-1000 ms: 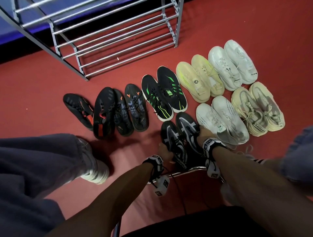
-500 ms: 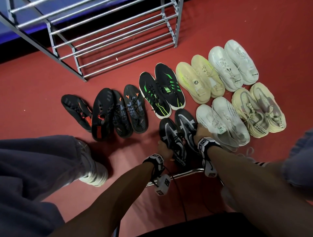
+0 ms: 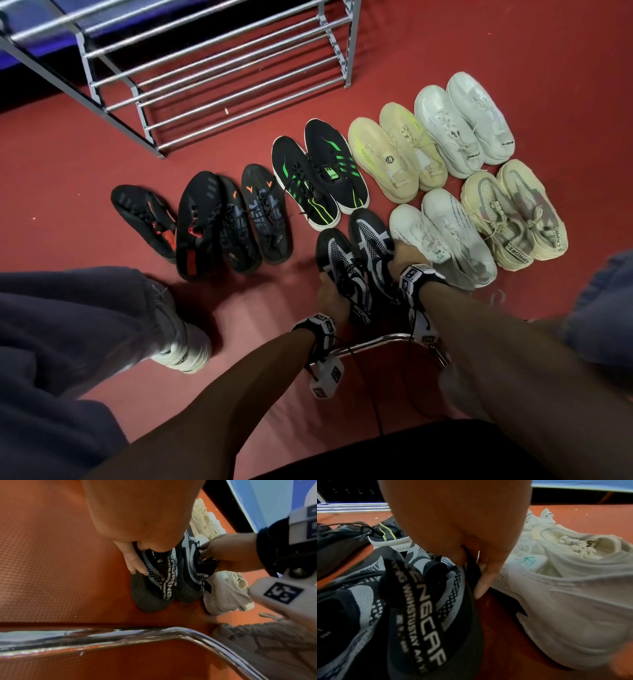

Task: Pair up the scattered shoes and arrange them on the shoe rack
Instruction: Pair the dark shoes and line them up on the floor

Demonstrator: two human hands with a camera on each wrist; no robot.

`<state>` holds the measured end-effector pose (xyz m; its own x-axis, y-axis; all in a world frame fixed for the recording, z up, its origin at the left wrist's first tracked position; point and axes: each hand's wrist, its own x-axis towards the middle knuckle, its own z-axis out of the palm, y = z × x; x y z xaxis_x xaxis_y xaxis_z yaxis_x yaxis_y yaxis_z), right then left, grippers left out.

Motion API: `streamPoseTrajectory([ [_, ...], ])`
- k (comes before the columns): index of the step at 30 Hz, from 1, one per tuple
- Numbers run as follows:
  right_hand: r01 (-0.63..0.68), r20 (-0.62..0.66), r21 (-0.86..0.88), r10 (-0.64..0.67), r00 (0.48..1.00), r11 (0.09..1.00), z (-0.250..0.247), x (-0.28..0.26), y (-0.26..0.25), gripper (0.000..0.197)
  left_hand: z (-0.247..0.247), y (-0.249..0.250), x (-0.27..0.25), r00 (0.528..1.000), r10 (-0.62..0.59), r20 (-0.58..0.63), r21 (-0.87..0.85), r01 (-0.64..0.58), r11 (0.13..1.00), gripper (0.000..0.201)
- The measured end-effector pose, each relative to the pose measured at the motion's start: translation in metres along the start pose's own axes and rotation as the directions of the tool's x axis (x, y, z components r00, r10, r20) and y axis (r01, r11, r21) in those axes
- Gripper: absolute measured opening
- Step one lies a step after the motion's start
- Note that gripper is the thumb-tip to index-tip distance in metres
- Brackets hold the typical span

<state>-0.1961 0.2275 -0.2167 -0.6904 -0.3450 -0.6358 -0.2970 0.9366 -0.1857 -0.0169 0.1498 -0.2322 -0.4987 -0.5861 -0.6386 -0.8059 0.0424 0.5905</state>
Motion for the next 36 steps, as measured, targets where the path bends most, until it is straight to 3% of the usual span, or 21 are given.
streamPoseTrajectory([
  [3, 0.015, -0.014, -0.044, -0.016, 1.000, 0.999, 0.002, 0.000, -0.003, 0.041, 0.000, 0.006, -0.002, 1.000, -0.023, -0.020, 0.101, 0.025, 0.995, 0.052],
  [5, 0.065, -0.016, -0.119, -0.067, 0.998, 0.991, 0.002, 0.007, -0.004, 0.037, -0.006, 0.004, 0.006, 0.996, 0.036, 0.076, 0.126, -0.046, 0.991, 0.053],
  [7, 0.099, 0.056, -0.204, -0.089, 0.994, 0.974, -0.001, 0.012, -0.010, 0.034, -0.017, 0.000, 0.017, 0.986, 0.021, 0.167, 0.175, -0.051, 0.983, 0.056],
  [10, 0.088, 0.174, -0.360, -0.025, 0.984, 0.929, -0.009, 0.024, -0.025, 0.039, -0.041, 0.011, 0.033, 0.934, -0.054, 0.352, 0.240, -0.034, 0.970, 0.045],
  [11, 0.053, 0.180, -0.385, 0.019, 0.983, 0.922, -0.011, 0.026, -0.035, 0.039, -0.052, 0.019, 0.036, 0.931, -0.054, 0.362, 0.275, -0.051, 0.960, 0.039],
  [12, 0.006, 0.150, -0.406, 0.060, 0.987, 0.914, -0.013, 0.028, -0.048, 0.038, -0.064, 0.025, 0.040, 0.954, -0.021, 0.300, 0.314, -0.078, 0.946, 0.033],
  [13, -0.022, 0.095, -0.436, 0.071, 0.993, 0.900, -0.016, 0.031, -0.063, 0.039, -0.079, 0.029, 0.046, 0.986, 0.025, 0.163, 0.346, -0.081, 0.935, 0.030],
  [14, -0.021, 0.045, -0.440, 0.046, 0.998, 0.898, -0.018, 0.034, -0.079, 0.040, -0.095, 0.031, 0.052, 0.997, 0.069, -0.019, 0.346, -0.059, 0.937, 0.030],
  [15, 0.029, 0.002, -0.445, -0.032, 0.999, 0.895, -0.020, 0.031, -0.099, 0.042, -0.112, 0.029, 0.057, 0.977, 0.102, -0.189, 0.327, -0.035, 0.944, 0.033],
  [18, 0.265, -0.073, -0.323, -0.303, 0.950, 0.908, -0.009, 0.023, -0.158, 0.039, -0.165, 0.007, 0.079, 0.793, 0.138, -0.593, 0.376, 0.122, 0.918, 0.057],
  [20, 0.343, -0.039, -0.084, -0.347, 0.937, 0.936, 0.014, 0.020, -0.196, 0.038, -0.201, -0.020, 0.091, 0.709, 0.075, -0.702, 0.361, 0.262, 0.895, 0.073],
  [22, 0.241, 0.078, 0.095, -0.249, 0.965, 0.966, 0.044, 0.020, -0.225, 0.061, -0.230, -0.053, 0.098, 0.748, -0.040, -0.662, 0.357, 0.363, 0.861, 0.087],
  [24, 0.135, 0.123, 0.158, -0.155, 0.980, 0.978, 0.069, 0.020, -0.240, 0.082, -0.249, -0.080, 0.100, 0.818, -0.063, -0.572, 0.512, 0.416, 0.752, 0.098],
  [26, 0.110, 0.103, 0.184, -0.130, 0.986, 0.977, 0.085, 0.021, -0.241, 0.080, -0.261, -0.089, 0.102, 0.861, 0.001, -0.508, 0.639, 0.376, 0.670, 0.100],
  [27, 0.115, 0.085, 0.198, -0.133, 0.987, 0.974, 0.088, 0.021, -0.240, 0.076, -0.265, -0.091, 0.104, 0.873, 0.012, -0.487, 0.652, 0.354, 0.671, 0.100],
  [29, 0.124, 0.052, 0.218, -0.139, 0.989, 0.968, 0.092, 0.026, -0.238, 0.062, -0.277, -0.089, 0.108, 0.857, -0.033, -0.514, 0.572, 0.371, 0.731, 0.099],
  [33, 0.218, -0.015, 0.185, -0.219, 0.976, 0.958, 0.095, 0.033, -0.231, 0.042, -0.306, -0.112, 0.110, 0.753, -0.226, -0.618, 0.283, 0.482, 0.829, 0.100],
  [36, 0.269, -0.051, 0.171, -0.264, 0.963, 0.948, 0.094, 0.035, -0.228, 0.034, -0.315, -0.123, 0.111, 0.751, -0.276, -0.600, 0.258, 0.508, 0.822, 0.105],
])
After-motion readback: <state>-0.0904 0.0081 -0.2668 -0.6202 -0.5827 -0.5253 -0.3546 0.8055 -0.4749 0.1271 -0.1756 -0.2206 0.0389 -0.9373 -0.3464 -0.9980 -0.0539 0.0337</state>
